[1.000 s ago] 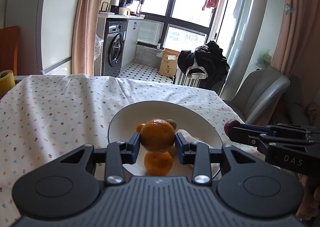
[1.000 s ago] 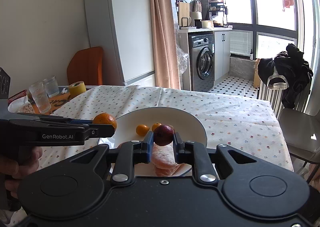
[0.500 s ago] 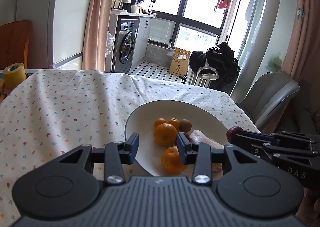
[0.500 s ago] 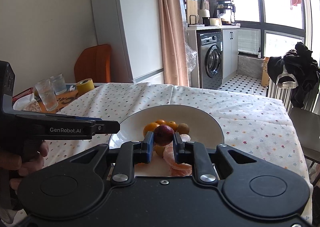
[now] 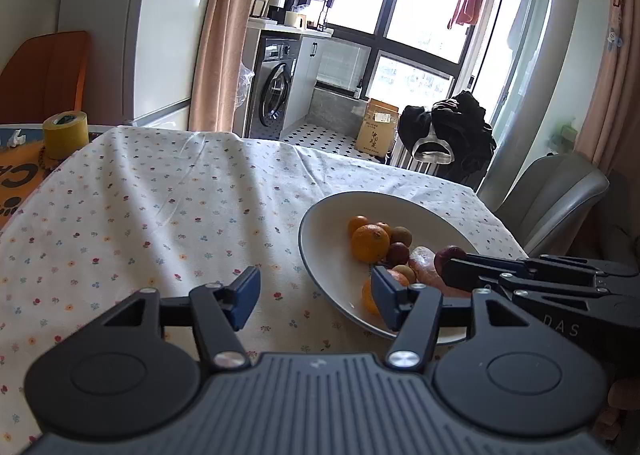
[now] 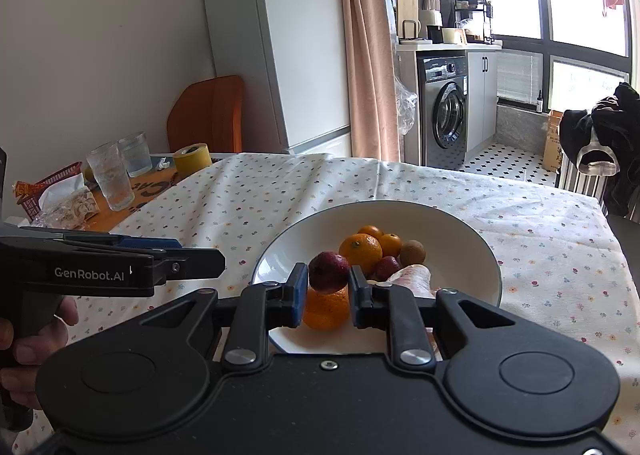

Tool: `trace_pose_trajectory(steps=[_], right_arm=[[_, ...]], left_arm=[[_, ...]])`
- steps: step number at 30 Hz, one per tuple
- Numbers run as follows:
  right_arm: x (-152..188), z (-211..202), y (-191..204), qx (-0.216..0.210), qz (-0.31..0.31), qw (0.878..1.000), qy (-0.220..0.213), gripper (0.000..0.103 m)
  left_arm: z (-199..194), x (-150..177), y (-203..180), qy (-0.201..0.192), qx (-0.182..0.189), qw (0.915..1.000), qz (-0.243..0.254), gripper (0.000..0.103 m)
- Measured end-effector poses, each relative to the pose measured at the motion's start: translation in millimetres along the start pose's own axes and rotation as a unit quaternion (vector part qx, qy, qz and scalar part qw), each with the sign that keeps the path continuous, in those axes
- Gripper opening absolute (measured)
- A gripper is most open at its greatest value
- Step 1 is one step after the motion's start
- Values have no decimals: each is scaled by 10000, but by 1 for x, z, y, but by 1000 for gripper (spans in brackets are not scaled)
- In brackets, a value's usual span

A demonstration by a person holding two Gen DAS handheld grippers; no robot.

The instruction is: Organize fruits

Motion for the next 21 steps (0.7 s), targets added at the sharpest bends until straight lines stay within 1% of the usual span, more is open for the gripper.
trace_pose_trajectory(steps=[1,2,3,5,7,11,12,21], right_arm=[[0,0,1,13,-3,10000,-13,30],[0,-1,1,19,5,10000,-21,34],[0,-1,2,20,22,10000,-25,34],[0,-2,1,24,35,10000,-15,34],[1,-4,2,37,25,10000,0,35],[3,-8,2,73,52,10000,-15,41],[3,-8,2,80,63,9999,-18,42],[9,-17,0,110,147,9998,2,46]], left_arm=[[-1,1,1,2,-11,10000,-6,62],[-2,2,2,2,-22,10000,-12,66],[-3,2,2,-4,-34,10000,-17,72],[-6,4,4,-35,-63,10000,-22,77],[-8,5,5,-34,-52,10000,-2,80],[-10,9,6,-25,-144,9999,10,89],[-10,9,6,-27,-148,9999,15,91],[-19,15,9,2,-154,9999,5,97]])
Point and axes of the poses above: each gripper's, at about its wrist camera, not at the fingertips, and z roughly the way its jaws point, y to its left, x to its underside, the point moved 1 cm from there along z, roughly the way its jaws point, and after that the axes turned 11 degrees about y, right-handed, at the moved point
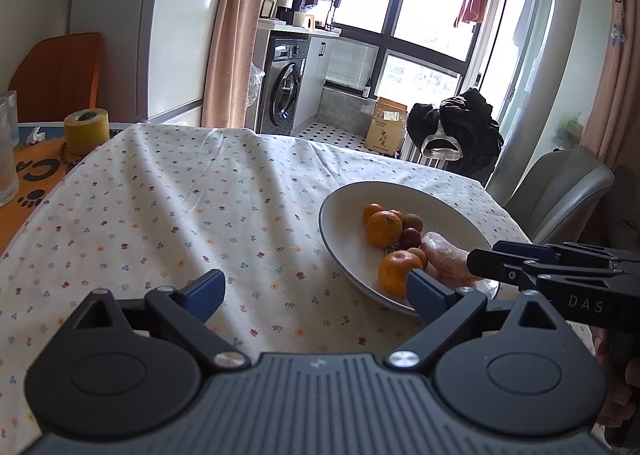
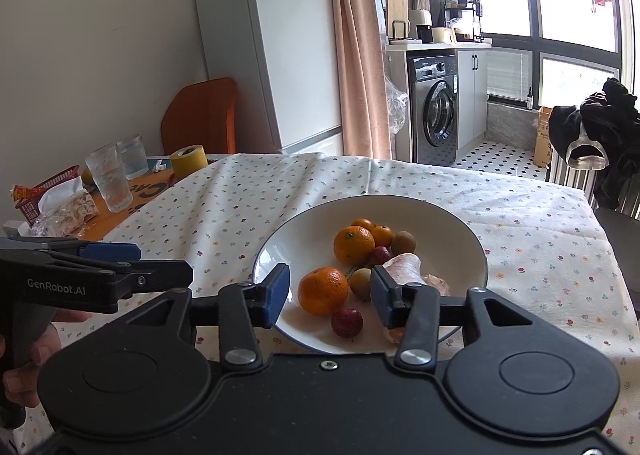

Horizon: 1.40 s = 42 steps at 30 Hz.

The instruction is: Organize fruits

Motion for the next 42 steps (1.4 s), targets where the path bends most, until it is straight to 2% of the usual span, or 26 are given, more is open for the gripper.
trace_pose_trajectory(steps=[22,33,42], right_arm=[[15,-48,-8,10,347,9991,-256,67],[21,-74,-5,-105,395,9983,-420,90],[28,-95,4,-256,325,9979,-493,103]], left_arm=[[-40,13,-5,-169,11,9998,106,103],[-62,22,-13,-189,-74,9996,204,103],[-83,29,-17,-224,-175,9995,153,103]])
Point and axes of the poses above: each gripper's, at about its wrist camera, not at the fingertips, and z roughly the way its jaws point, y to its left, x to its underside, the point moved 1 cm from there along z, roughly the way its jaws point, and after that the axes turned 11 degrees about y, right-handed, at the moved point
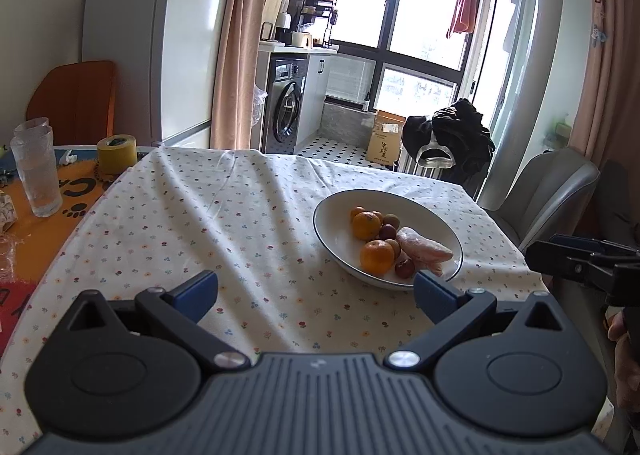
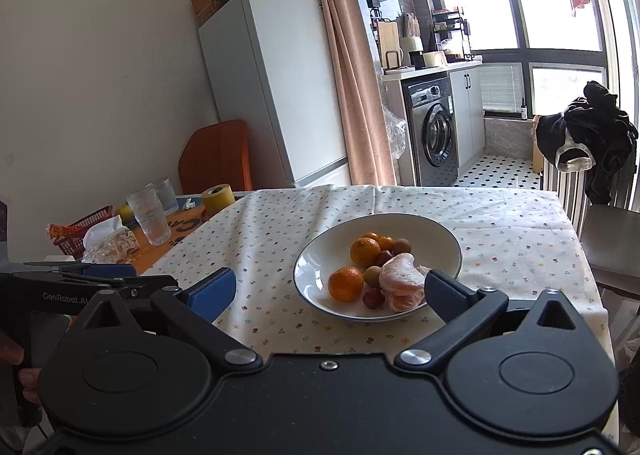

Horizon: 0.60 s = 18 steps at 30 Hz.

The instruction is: Organize fruits

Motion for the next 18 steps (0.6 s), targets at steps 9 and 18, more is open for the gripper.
trace_pose_trajectory(steps=[9,18], right_arm=[[2,-19,7,-190,63,9998,19,103],[7,-39,18,-206,103,9997,60,103]], left_arm=[[-17,5,-6,20,-212,9998,17,103],[-36,9,-9,-67,-272,9994,184,103]])
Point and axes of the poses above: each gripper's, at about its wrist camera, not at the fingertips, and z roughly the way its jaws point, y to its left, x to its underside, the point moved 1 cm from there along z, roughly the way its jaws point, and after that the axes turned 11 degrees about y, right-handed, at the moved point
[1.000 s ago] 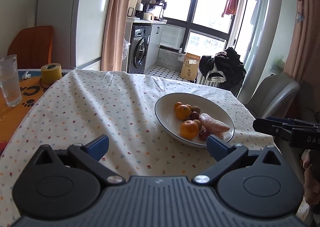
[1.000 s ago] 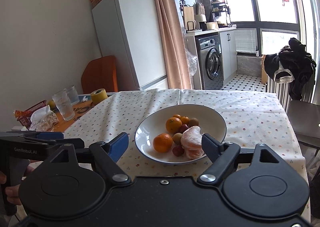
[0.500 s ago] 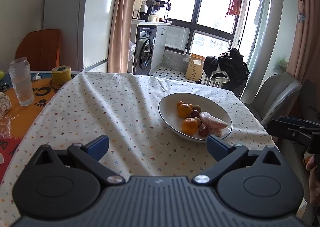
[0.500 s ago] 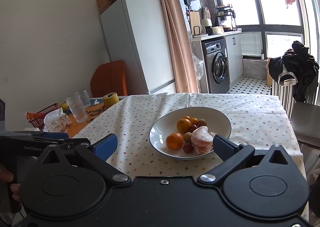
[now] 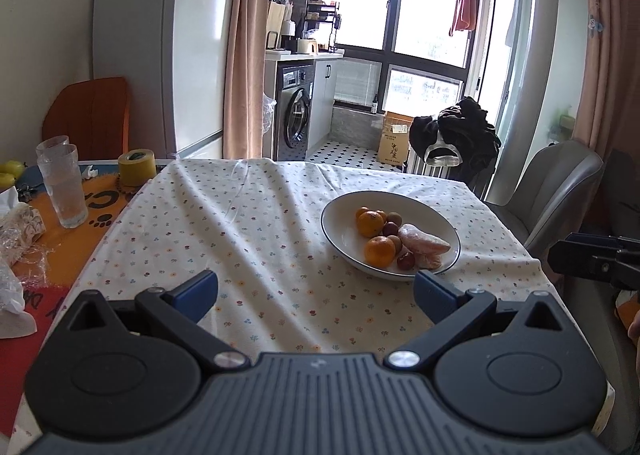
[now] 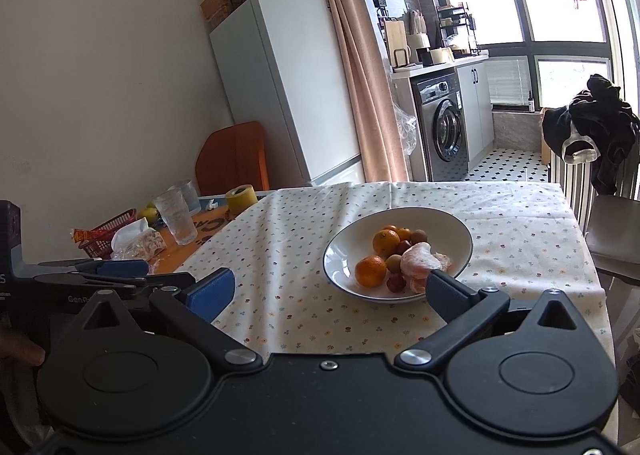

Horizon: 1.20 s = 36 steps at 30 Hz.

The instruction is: Organize fruits

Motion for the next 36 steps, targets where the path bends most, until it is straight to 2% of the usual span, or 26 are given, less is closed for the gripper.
trace_pose_trajectory(steps=[12,36], right_arm=[[1,-15,10,-37,-105,9999,107,103],[2,-18,8,-3,-88,9999,135,103]], left_arm=[[-10,1,2,28,77,10000,19,103],[-18,2,-1,89,147,9998,104,103]])
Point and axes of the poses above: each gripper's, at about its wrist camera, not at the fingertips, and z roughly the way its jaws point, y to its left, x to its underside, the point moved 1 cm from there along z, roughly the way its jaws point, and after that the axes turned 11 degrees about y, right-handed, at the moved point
